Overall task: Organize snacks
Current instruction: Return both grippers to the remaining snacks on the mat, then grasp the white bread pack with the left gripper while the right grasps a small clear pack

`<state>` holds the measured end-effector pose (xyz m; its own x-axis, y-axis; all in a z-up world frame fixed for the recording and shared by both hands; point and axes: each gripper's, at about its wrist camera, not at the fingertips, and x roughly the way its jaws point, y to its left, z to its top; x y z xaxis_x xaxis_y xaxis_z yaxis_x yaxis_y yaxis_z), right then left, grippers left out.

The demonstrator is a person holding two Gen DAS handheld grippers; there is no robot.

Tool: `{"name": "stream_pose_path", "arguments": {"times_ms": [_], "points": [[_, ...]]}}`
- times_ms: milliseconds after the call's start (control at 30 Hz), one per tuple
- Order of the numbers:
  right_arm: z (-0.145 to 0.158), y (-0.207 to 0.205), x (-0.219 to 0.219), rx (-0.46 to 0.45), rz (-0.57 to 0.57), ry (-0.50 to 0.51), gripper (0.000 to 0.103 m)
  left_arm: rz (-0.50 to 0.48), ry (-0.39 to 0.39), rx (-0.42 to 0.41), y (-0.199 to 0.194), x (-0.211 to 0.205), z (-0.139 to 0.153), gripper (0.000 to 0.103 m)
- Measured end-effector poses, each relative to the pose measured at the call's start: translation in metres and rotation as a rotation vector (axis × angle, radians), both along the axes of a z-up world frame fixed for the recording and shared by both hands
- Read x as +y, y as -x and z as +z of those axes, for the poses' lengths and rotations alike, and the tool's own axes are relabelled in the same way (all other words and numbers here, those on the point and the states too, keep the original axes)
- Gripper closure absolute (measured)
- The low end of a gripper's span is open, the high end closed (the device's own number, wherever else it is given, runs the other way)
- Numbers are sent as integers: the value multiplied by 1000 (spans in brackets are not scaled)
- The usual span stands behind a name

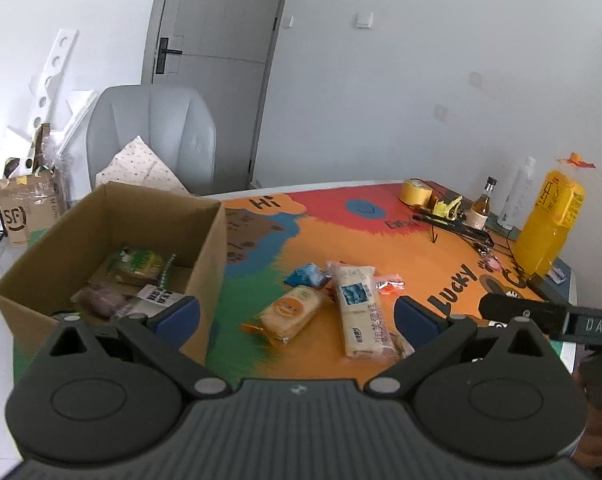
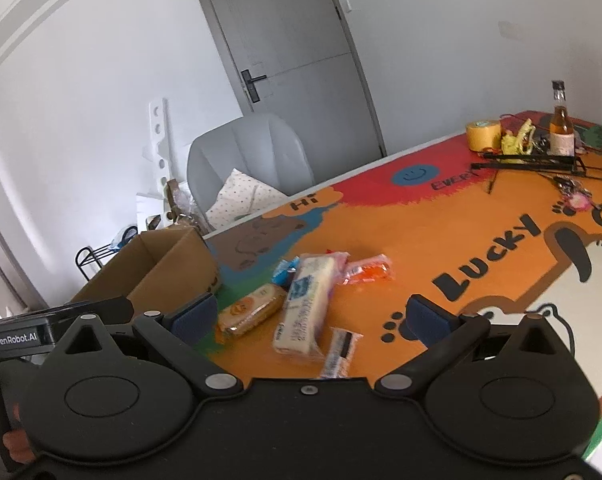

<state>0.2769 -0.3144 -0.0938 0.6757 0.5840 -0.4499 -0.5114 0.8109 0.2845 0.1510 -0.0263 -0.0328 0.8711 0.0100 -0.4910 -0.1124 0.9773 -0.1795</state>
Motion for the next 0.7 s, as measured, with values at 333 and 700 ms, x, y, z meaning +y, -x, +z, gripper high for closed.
{"name": "stream_pose_path", "arguments": {"times_ms": [333,700], "points": [[-29,-10,9,68,-2,37,24,-39,23,38,-25,-6,-16,3],[-60,-33,27,159,10,65,55,-92,43,101,-57,-15,-37,21]]}}
